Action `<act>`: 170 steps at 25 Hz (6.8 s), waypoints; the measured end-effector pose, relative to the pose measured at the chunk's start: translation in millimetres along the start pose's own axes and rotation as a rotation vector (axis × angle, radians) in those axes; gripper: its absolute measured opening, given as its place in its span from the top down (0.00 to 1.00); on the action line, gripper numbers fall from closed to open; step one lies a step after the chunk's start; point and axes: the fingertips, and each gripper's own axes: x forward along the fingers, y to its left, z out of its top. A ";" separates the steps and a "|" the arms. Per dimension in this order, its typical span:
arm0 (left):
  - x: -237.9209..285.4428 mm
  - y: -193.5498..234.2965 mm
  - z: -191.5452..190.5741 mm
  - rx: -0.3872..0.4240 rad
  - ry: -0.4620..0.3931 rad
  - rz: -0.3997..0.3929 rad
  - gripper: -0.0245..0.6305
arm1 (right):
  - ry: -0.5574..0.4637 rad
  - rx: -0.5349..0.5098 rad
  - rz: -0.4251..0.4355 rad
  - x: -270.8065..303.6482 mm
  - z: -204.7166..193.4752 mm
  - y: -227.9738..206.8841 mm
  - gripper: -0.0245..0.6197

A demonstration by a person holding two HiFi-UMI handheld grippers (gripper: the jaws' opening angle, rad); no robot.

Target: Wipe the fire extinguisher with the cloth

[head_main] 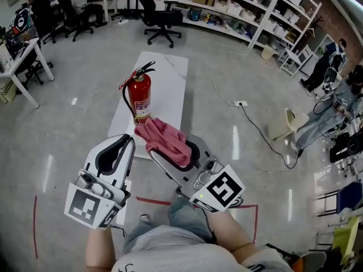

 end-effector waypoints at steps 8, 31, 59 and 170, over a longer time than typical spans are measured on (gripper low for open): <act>66.1 -0.3 -2.0 0.021 0.000 0.129 0.91 | -0.006 -0.003 0.113 -0.4 3.5 -77.4 0.69; 110.1 54.3 -48.7 -0.016 0.091 0.283 0.91 | 0.079 0.094 0.180 50.2 -61.3 -161.8 0.69; 147.7 173.9 -256.1 -0.002 0.105 0.054 0.93 | 0.245 -0.270 -0.004 203.7 -284.2 -258.9 0.69; 137.0 118.7 -281.5 -0.030 0.157 0.125 0.93 | 0.091 0.045 0.081 99.2 -268.4 -188.0 0.72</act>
